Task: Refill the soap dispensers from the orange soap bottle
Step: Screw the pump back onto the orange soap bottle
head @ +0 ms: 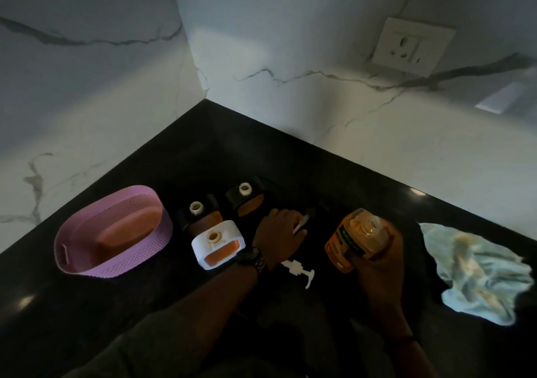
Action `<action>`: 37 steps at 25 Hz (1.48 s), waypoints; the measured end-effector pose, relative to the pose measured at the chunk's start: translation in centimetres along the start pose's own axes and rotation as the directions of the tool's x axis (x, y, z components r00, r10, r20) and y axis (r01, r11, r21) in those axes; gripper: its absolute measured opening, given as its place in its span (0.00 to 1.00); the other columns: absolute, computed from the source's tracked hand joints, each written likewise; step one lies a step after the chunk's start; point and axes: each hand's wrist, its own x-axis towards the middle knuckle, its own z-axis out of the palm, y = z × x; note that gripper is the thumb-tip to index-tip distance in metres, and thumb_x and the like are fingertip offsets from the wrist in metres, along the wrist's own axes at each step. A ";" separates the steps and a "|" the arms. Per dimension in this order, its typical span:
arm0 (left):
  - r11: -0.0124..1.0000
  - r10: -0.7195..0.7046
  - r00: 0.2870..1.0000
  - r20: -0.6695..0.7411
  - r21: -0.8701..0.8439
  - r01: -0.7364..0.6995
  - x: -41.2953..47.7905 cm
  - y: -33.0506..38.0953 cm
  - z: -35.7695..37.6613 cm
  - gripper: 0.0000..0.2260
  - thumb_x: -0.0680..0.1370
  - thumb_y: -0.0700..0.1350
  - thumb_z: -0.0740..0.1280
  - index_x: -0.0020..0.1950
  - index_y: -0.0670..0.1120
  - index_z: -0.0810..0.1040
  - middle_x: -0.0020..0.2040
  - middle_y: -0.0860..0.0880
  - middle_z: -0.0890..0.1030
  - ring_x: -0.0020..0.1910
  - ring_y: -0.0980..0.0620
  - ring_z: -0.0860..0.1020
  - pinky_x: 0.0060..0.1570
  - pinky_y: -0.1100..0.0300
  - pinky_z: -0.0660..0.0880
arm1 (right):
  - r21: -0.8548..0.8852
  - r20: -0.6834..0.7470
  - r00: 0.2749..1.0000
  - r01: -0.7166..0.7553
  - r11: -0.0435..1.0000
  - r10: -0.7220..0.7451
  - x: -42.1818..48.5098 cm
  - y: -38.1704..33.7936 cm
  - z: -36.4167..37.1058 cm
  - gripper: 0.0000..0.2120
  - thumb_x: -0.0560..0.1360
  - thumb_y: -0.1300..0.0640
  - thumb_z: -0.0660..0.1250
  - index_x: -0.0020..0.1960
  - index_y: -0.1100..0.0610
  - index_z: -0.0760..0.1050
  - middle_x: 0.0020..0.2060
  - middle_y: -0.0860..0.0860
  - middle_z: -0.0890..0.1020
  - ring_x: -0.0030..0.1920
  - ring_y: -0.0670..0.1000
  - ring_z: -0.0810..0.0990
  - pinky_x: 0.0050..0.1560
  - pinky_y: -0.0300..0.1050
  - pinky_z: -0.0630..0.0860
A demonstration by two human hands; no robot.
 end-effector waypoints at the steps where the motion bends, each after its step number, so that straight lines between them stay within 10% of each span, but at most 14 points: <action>1: 1.000 -0.014 1.000 0.000 0.024 0.014 1.0 0.1 0.2 0.17 0.80 0.56 0.64 0.66 0.50 0.74 0.64 0.49 0.77 0.63 0.47 0.72 0.61 0.49 0.72 | 0.002 -0.010 1.000 0.002 1.000 -0.002 0.0 0.2 0.0 0.42 0.63 0.68 0.79 0.70 0.50 0.64 0.66 0.52 0.73 0.66 0.54 0.74 0.64 0.65 0.73; 11: 0.953 -0.184 0.969 0.166 0.270 0.135 10.1 0.6 3.4 0.24 0.78 0.62 0.64 0.65 0.47 0.77 0.63 0.45 0.78 0.65 0.42 0.72 0.58 0.48 0.73 | -0.028 -0.025 0.995 0.096 0.995 -0.096 1.1 -1.2 -1.0 0.41 0.61 0.59 0.83 0.67 0.46 0.66 0.60 0.38 0.75 0.61 0.44 0.77 0.60 0.58 0.77; 15: 0.989 -0.144 0.964 0.225 -0.010 0.150 10.3 0.9 -0.1 0.17 0.78 0.60 0.66 0.52 0.48 0.82 0.49 0.48 0.83 0.50 0.48 0.81 0.54 0.50 0.80 | -0.043 -0.026 0.993 0.116 0.992 -0.117 0.8 -1.6 -1.0 0.39 0.62 0.61 0.82 0.66 0.46 0.66 0.60 0.38 0.75 0.60 0.44 0.77 0.60 0.58 0.77; 20: 0.681 -0.226 0.955 -0.192 -0.732 0.014 5.3 3.0 -12.2 0.10 0.80 0.50 0.68 0.56 0.46 0.83 0.49 0.50 0.84 0.44 0.55 0.83 0.47 0.60 0.79 | -0.157 0.048 0.960 0.280 0.947 -0.276 -0.5 -2.8 1.0 0.43 0.63 0.67 0.81 0.65 0.35 0.65 0.65 0.51 0.74 0.64 0.54 0.76 0.62 0.62 0.76; 25: 0.390 -0.368 0.838 -0.403 -0.885 -0.254 -1.8 1.6 -20.4 0.15 0.78 0.51 0.68 0.60 0.45 0.82 0.48 0.49 0.80 0.41 0.53 0.72 0.37 0.61 0.69 | -0.220 0.184 0.905 0.419 0.881 -0.384 -1.1 -5.0 5.8 0.41 0.63 0.68 0.80 0.66 0.43 0.64 0.63 0.51 0.77 0.64 0.57 0.76 0.62 0.67 0.73; 37: 0.471 -0.492 0.669 -0.557 -0.817 -0.334 -9.3 -2.3 -23.7 0.18 0.77 0.55 0.67 0.63 0.48 0.82 0.44 0.53 0.80 0.41 0.53 0.72 0.39 0.62 0.72 | -0.397 0.428 0.814 0.561 0.727 -0.394 -1.6 -7.3 12.5 0.32 0.69 0.43 0.72 0.70 0.47 0.68 0.65 0.44 0.75 0.66 0.43 0.71 0.68 0.51 0.70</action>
